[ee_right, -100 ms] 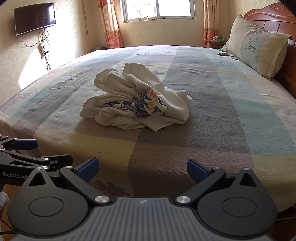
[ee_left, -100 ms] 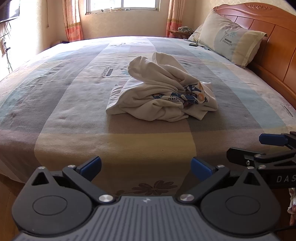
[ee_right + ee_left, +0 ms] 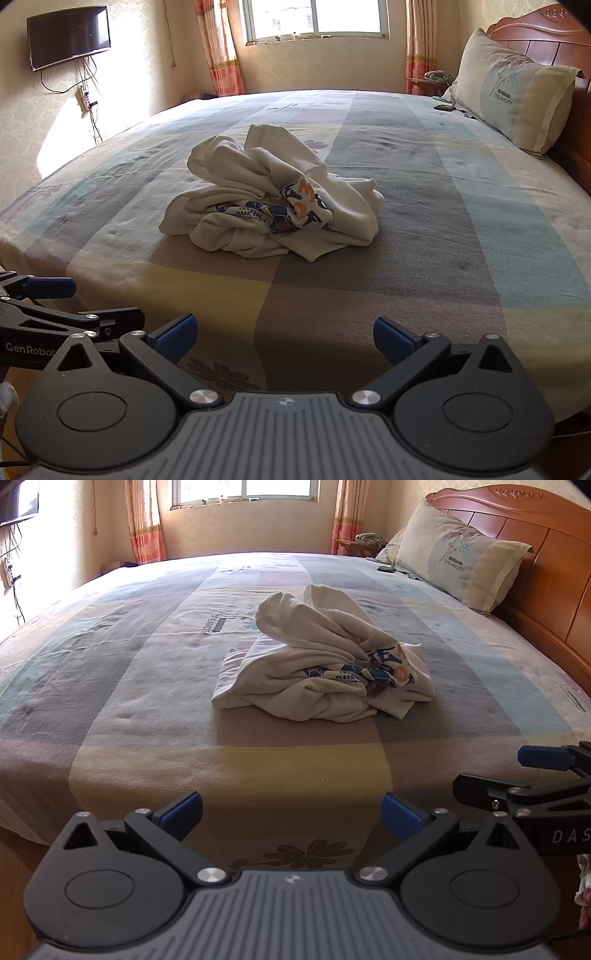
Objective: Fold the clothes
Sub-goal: 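Move both grippers toward the crumpled white sweatshirt on the bed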
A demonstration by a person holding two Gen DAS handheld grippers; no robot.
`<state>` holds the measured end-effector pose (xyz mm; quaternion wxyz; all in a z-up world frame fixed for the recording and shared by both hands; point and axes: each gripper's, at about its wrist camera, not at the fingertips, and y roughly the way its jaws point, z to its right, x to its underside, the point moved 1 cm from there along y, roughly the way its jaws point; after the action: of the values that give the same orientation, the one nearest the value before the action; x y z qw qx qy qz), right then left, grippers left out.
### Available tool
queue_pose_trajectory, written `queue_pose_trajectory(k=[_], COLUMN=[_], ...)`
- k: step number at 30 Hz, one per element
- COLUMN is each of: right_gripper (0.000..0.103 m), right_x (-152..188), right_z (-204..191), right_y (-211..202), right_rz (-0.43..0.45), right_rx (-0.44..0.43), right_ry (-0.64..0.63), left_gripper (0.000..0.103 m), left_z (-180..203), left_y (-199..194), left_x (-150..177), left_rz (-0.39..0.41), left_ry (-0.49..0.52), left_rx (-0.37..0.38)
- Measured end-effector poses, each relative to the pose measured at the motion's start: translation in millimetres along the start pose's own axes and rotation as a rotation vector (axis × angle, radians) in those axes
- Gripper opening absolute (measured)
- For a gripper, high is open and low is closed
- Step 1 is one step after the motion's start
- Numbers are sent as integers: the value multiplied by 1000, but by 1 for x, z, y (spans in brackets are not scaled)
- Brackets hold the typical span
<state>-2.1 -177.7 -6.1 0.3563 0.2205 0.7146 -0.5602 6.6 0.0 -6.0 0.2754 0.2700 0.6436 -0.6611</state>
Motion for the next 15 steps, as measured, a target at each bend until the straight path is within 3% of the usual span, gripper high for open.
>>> queue_pose_trajectory(k=[15], right_gripper=[103], right_x=[-1], right_z=[-4], right_y=[1], right_rz=[3], right_rx=[2], right_ry=[-9], left_gripper=[102], left_z=[-5], left_y=[-1], left_x=[2], left_rz=[8], left_ry=[-17], left_rx=[15])
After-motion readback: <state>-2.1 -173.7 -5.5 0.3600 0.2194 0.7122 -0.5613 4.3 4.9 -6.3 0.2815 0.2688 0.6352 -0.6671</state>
